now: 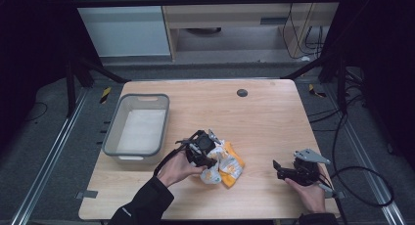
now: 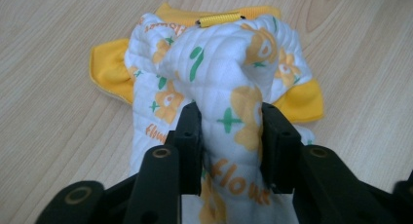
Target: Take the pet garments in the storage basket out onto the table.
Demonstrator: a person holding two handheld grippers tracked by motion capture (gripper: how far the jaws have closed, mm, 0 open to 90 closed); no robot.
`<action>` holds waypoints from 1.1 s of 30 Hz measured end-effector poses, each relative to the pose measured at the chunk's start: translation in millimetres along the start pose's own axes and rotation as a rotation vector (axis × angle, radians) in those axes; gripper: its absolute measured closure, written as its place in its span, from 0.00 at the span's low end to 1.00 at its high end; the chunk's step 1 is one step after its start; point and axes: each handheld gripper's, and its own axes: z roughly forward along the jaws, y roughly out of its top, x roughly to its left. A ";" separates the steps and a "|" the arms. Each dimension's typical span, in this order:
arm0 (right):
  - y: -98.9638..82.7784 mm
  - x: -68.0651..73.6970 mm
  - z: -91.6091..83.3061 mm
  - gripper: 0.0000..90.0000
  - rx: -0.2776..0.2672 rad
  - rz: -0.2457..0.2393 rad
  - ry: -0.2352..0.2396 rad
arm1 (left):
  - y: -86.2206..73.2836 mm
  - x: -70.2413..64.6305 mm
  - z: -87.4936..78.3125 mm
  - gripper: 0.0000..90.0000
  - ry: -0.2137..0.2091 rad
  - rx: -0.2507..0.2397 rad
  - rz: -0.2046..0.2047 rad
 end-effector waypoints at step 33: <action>-0.5 0.0 0.7 0.08 0.000 -0.009 -0.005 | -28.1 1.7 -30.5 0.28 0.032 -0.155 -0.025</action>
